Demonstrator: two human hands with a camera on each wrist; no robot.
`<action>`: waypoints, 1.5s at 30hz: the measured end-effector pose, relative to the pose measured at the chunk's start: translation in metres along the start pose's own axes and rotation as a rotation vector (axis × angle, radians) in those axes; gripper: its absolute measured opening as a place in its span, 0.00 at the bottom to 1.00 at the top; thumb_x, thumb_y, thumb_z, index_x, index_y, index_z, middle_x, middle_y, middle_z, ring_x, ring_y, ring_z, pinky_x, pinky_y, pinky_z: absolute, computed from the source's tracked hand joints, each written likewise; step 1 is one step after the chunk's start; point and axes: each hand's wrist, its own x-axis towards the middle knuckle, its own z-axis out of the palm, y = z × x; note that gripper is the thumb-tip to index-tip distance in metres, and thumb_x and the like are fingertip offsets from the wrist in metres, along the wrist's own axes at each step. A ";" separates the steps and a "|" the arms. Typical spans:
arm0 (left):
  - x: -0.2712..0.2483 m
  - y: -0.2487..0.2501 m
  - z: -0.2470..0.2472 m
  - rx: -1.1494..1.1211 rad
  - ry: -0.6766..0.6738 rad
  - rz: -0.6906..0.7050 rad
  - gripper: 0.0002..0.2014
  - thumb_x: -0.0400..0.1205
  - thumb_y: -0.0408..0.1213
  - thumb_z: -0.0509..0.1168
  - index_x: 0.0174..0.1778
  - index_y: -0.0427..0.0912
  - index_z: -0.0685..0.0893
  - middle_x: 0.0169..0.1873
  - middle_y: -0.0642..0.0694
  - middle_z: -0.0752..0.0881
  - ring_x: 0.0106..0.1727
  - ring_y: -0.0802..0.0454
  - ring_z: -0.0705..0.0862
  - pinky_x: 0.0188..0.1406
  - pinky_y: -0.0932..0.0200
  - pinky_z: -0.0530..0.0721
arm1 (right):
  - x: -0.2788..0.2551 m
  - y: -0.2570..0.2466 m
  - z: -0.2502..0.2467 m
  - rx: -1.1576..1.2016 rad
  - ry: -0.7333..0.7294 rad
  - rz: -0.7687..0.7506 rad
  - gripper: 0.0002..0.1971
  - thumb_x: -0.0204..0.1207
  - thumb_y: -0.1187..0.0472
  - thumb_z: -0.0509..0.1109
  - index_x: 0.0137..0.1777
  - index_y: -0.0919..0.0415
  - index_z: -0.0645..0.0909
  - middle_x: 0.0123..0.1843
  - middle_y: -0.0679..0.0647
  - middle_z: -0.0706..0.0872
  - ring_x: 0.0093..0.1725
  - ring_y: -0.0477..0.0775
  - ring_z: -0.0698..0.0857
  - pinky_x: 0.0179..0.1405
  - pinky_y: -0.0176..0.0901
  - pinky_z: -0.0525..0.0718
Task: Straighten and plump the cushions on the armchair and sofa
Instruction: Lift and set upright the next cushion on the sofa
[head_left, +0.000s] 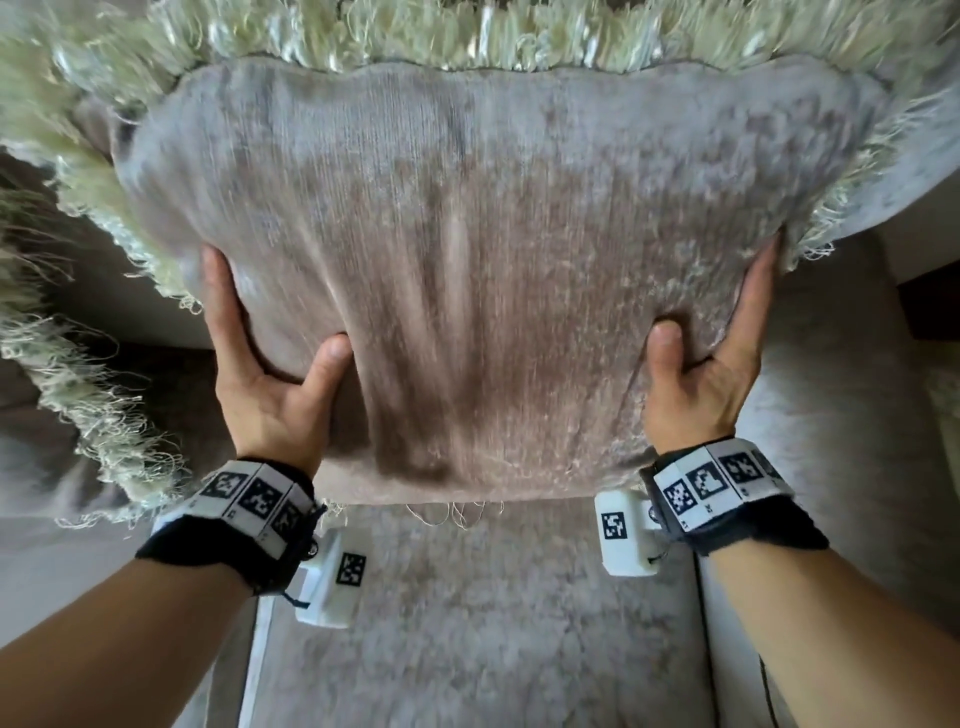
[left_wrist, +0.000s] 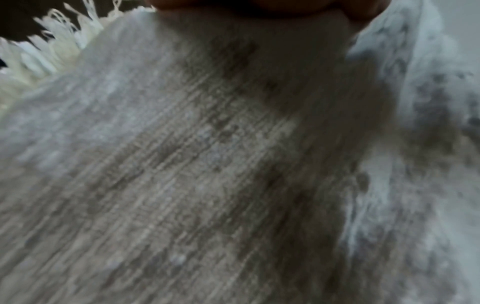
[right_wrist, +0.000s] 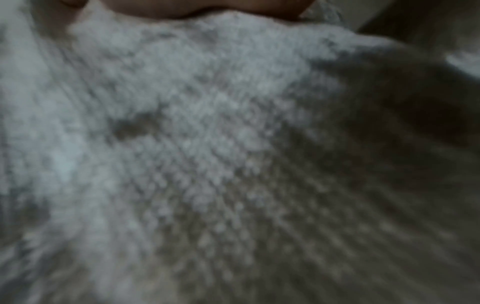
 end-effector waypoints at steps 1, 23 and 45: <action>-0.004 0.005 -0.002 -0.006 0.015 -0.038 0.53 0.78 0.59 0.71 0.88 0.34 0.51 0.87 0.44 0.60 0.88 0.50 0.58 0.87 0.44 0.59 | 0.004 -0.009 -0.006 -0.005 -0.009 -0.034 0.48 0.79 0.31 0.62 0.86 0.66 0.54 0.83 0.48 0.60 0.85 0.42 0.61 0.81 0.41 0.63; -0.041 0.006 0.063 -0.222 0.330 -0.804 0.30 0.84 0.59 0.58 0.78 0.47 0.60 0.64 0.46 0.76 0.58 0.52 0.79 0.63 0.56 0.70 | 0.115 -0.075 -0.012 -0.310 -0.414 -0.326 0.48 0.70 0.26 0.69 0.87 0.43 0.58 0.77 0.65 0.67 0.75 0.64 0.75 0.70 0.60 0.78; 0.034 0.201 -0.198 0.599 -0.365 -0.381 0.10 0.84 0.52 0.67 0.57 0.54 0.83 0.45 0.59 0.88 0.48 0.57 0.88 0.53 0.55 0.87 | 0.035 -0.253 -0.026 -0.837 -1.226 -0.171 0.26 0.82 0.39 0.63 0.72 0.56 0.79 0.62 0.55 0.88 0.61 0.59 0.86 0.62 0.55 0.84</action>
